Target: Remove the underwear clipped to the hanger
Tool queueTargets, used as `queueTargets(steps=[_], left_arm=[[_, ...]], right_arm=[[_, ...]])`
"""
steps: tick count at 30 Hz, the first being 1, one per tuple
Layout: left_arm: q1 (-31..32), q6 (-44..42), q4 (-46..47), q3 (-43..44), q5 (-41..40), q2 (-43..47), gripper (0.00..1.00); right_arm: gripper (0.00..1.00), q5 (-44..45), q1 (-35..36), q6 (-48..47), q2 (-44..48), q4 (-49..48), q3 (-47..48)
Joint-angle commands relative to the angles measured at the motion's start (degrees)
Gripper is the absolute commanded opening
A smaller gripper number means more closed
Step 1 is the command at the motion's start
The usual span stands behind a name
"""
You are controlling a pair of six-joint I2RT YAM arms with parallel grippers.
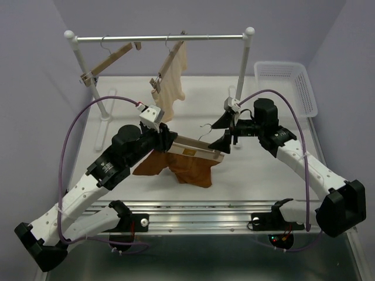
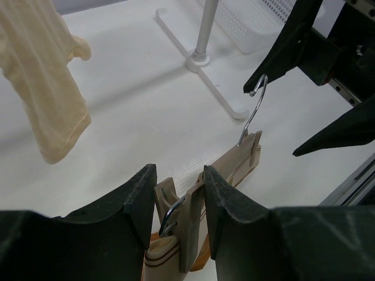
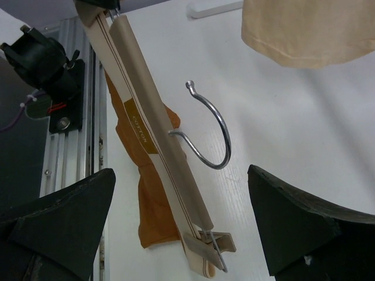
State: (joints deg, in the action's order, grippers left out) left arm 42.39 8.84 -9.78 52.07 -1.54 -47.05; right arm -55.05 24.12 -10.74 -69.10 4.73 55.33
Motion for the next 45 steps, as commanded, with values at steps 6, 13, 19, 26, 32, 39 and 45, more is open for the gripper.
queueTargets(steps=[6,13,19,26,32,39,45], left_arm=[[0.3,0.3,6.3,1.6,1.3,1.6,0.0],[0.3,1.3,8.3,0.7,3.5,1.0,0.0],[0.2,1.9,9.0,0.7,4.1,0.7,0.0],[0.3,2.5,11.5,-0.3,4.5,0.2,0.0],[0.2,2.4,11.3,-1.4,4.1,0.5,0.0],[0.2,3.5,7.5,-2.1,2.4,3.0,0.01],[0.2,4.7,2.1,-0.8,0.2,3.5,0.2]], right_arm=[[1.0,-8.4,0.2,0.4,-6.9,-4.1,4.1],[1.0,-12.5,2.3,7.5,-9.8,-15.3,2.4],[0.98,-12.6,3.7,8.4,-12.7,-15.4,3.5],[0.67,-15.7,5.3,10.4,-15.4,-16.1,5.0],[0.17,-11.6,5.3,14.3,-14.3,-15.9,6.0],[0.01,-12.2,5.3,5.6,-12.5,-7.5,7.5],[0.01,-8.6,5.3,-9.6,-13.0,12.8,15.3]])
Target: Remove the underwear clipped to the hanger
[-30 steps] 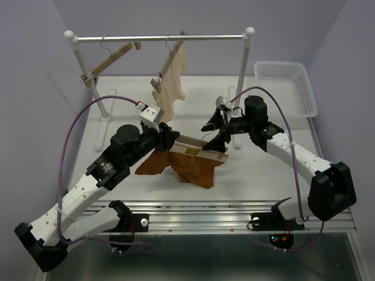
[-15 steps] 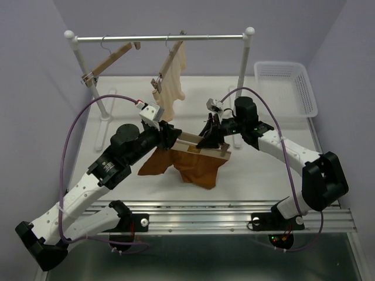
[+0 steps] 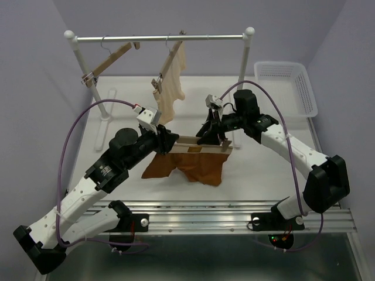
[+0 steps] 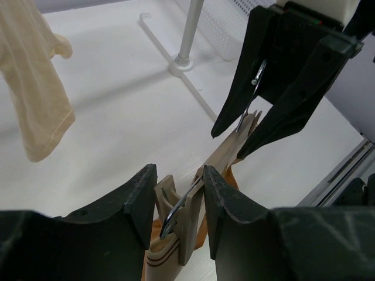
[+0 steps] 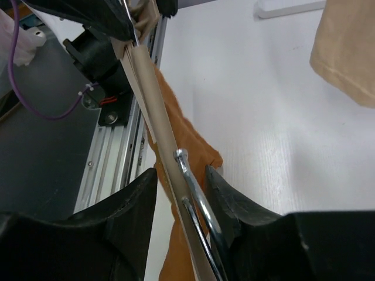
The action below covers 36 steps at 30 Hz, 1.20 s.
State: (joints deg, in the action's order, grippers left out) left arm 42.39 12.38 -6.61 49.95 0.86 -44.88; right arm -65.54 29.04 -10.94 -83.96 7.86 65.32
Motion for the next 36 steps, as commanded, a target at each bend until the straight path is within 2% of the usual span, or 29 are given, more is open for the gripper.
queueTargets(steps=[1,4,7,9,11,12,14,15,17,18,19,21,33,35,36], left_arm=[[0.2,1.5,-1.0,1.2,-2.2,1.4,0.2],[0.2,1.7,-0.8,1.0,-2.5,1.1,0.18],[0.2,2.0,-0.8,1.2,-2.9,0.9,0.24],[0.2,2.1,-0.2,0.9,-2.9,0.9,0.17],[0.2,2.4,0.5,0.6,-3.4,1.1,0.03],[0.2,2.5,0.6,0.5,-3.6,1.2,0.0],[0.2,2.9,1.9,0.1,-3.4,1.5,0.0],[0.2,3.2,2.4,0.1,-3.4,1.8,0.0],[0.2,3.4,4.0,-0.4,-3.4,2.2,0.0],[0.2,3.7,4.4,-0.6,-3.5,2.6,0.0],[0.2,3.9,4.8,-0.6,-3.7,2.8,0.0],[0.2,4.1,5.1,-0.6,-4.2,3.2,0.0],[0.2,4.7,6.2,-1.2,-4.6,4.3,0.0],[0.2,4.8,6.2,-1.2,-5.0,4.2,0.0],[0.2,4.8,6.2,-1.1,-5.1,4.1,0.0]], right_arm=[[0.01,1.4,0.4,-9.5,1.9,9.7,5.5],[0.01,-0.6,0.4,-10.4,1.8,9.5,5.9],[0.01,1.1,0.4,-9.4,1.6,9.5,6.4],[0.01,1.9,0.4,-9.6,1.7,9.4,6.1],[0.01,2.2,0.4,-9.1,1.3,9.5,6.0],[0.01,2.4,0.4,-8.7,0.7,9.5,6.0],[0.01,3.7,0.4,-6.7,0.0,8.8,6.4],[0.19,4.4,0.4,-5.9,-0.3,8.9,6.7],[0.37,5.2,0.4,-5.5,-1.1,8.9,6.7],[0.52,5.2,0.4,-5.8,-1.2,8.8,6.4],[0.58,5.0,0.4,-5.8,-1.0,8.6,6.2],[0.62,4.7,0.4,-5.6,-0.9,8.6,5.8],[0.68,1.0,0.4,-0.3,-1.4,3.0,2.5],[0.66,-0.9,0.4,1.4,-1.0,0.9,1.5],[0.58,-1.2,0.4,2.3,-0.9,-0.1,1.1]])
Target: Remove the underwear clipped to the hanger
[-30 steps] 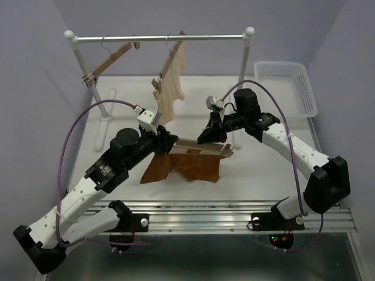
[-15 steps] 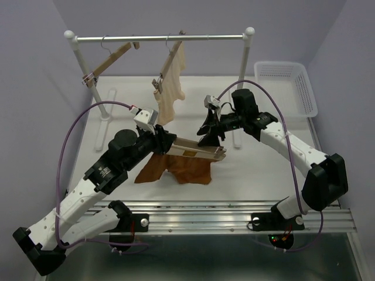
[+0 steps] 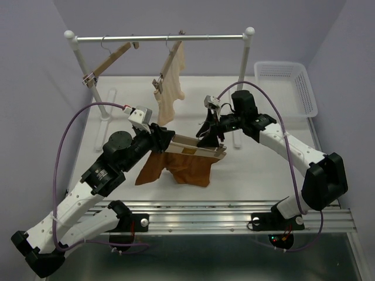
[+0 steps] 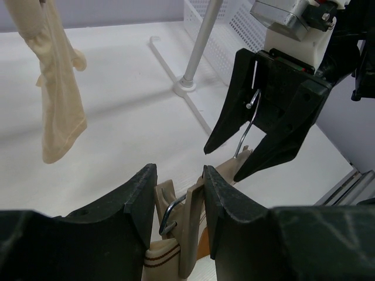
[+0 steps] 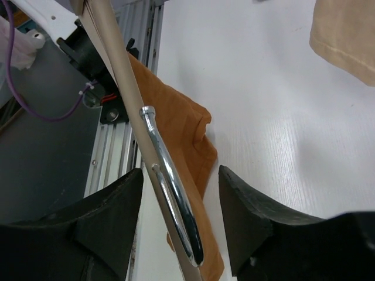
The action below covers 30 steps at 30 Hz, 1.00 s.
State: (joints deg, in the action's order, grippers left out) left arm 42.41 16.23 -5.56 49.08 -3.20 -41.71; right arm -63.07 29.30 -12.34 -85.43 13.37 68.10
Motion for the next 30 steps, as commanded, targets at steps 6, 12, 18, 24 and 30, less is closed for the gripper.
queueTargets(steps=[6,12,18,24,30], left_arm=[[0.2,1.1,5.1,-0.4,-1.3,0.8,0.0],[0.2,1.5,6.6,-0.9,-1.2,0.8,0.0],[0.2,1.4,2.6,0.4,-0.8,0.4,0.41],[0.2,2.6,-4.2,2.4,-2.0,-0.7,0.98],[0.2,3.1,-6.1,2.6,-1.3,-0.8,0.99]], right_arm=[[0.27,-4.6,0.1,9.4,1.4,-12.7,-3.8],[0.01,-6.0,0.7,7.8,0.8,-12.7,-3.5],[0.01,-3.1,0.7,-8.0,4.7,-2.8,-0.7],[0.01,3.5,0.7,-29.6,-3.3,29.7,15.7],[0.01,7.3,0.7,-47.8,-14.5,56.8,35.7]])
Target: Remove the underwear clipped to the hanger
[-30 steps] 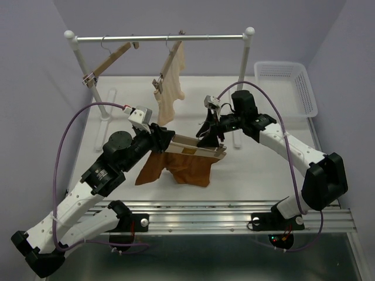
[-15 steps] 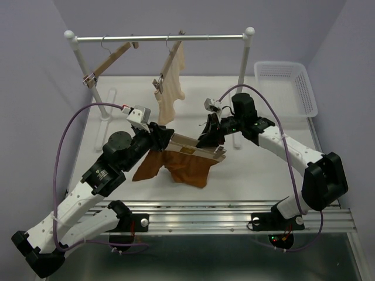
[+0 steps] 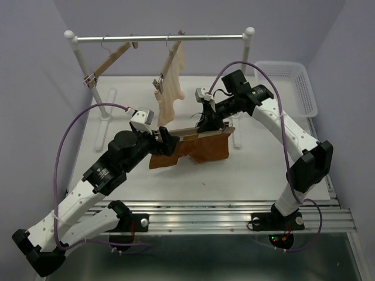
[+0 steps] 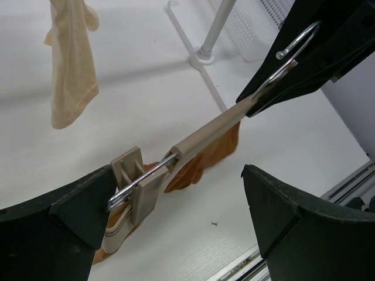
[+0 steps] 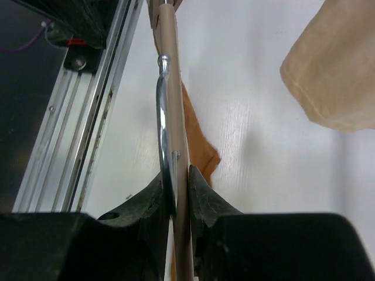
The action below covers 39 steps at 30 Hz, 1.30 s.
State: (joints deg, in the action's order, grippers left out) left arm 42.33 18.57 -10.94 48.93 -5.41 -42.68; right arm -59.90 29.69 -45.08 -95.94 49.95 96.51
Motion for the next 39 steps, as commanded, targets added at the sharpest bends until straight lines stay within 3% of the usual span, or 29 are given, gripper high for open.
queueTargets(steps=[1,8,14,18,23,30,39], left_arm=[[0.3,0.8,-1.0,2.8,1.0,0.1,0.99],[0.2,-0.8,-3.5,2.8,1.8,0.1,0.99],[0.2,-2.7,-4.0,2.6,5.3,-1.0,0.99],[0.2,-4.6,-2.8,2.0,13.4,-1.9,0.99],[0.2,-4.6,-2.3,1.8,15.3,-1.7,0.98],[0.2,-3.4,-3.9,1.7,17.6,-1.4,0.77],[0.2,-2.7,-3.1,0.6,16.6,-1.3,0.7]], right_arm=[[0.01,4.8,0.3,-16.5,-4.6,22.4,9.8],[0.01,7.7,0.3,-25.3,-1.9,29.5,12.5],[0.01,6.6,0.3,-25.9,0.6,29.5,11.5],[0.01,6.8,0.3,-25.7,0.1,29.5,11.7],[0.01,7.3,0.3,-25.9,0.7,29.5,11.5],[0.01,6.7,0.3,-25.9,1.6,29.5,11.3],[0.01,5.4,0.3,-26.4,2.7,29.5,11.1]])
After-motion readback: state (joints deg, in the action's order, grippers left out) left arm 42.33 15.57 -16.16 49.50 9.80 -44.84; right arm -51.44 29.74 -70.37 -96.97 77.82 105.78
